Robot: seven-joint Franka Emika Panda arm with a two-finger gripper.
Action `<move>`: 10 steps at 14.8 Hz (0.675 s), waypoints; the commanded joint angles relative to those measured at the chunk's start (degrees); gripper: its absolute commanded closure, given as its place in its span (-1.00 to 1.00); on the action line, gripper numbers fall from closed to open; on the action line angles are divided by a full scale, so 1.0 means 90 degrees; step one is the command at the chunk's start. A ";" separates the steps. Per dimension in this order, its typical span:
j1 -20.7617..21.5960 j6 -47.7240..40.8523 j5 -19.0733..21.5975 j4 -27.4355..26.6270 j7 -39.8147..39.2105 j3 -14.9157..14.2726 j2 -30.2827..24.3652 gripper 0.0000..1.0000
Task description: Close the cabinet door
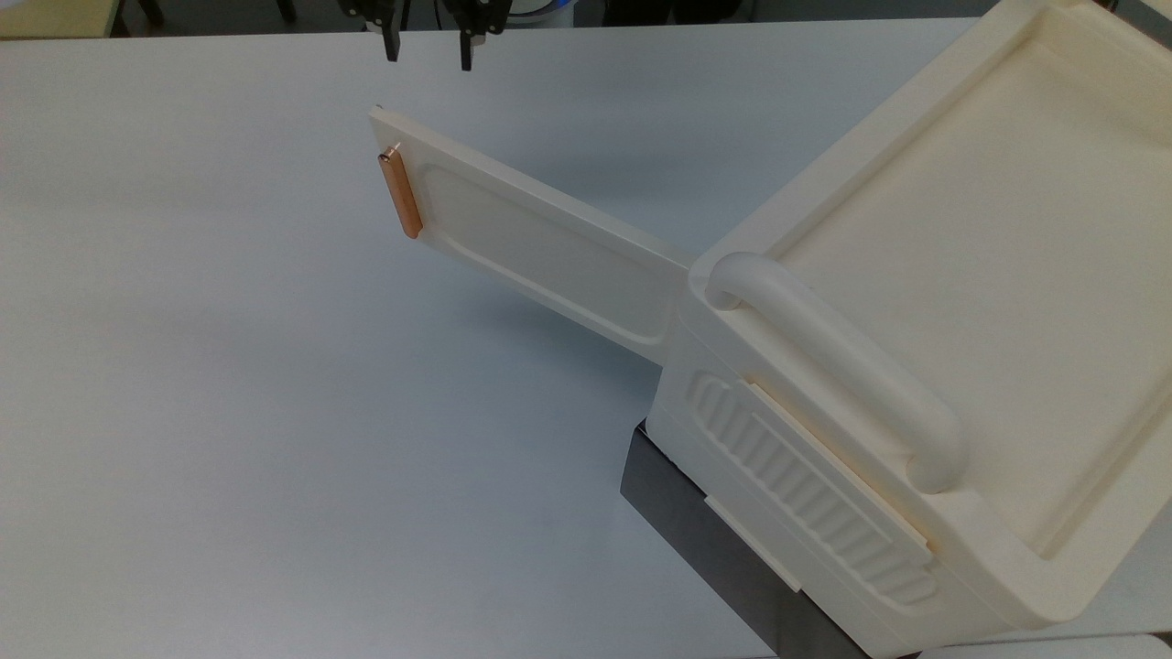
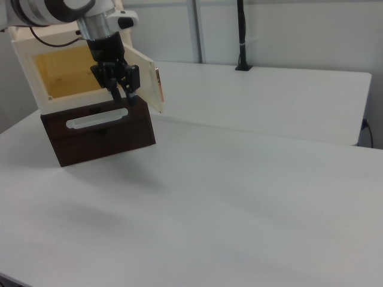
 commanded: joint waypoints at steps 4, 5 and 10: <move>-0.0009 0.0108 0.0101 0.0022 -0.0148 0.0026 -0.0111 1.00; -0.0010 0.0146 0.0120 0.0042 -0.0148 0.0026 -0.0101 1.00; -0.0136 0.1802 0.0520 0.0393 -0.0080 -0.0043 -0.0092 1.00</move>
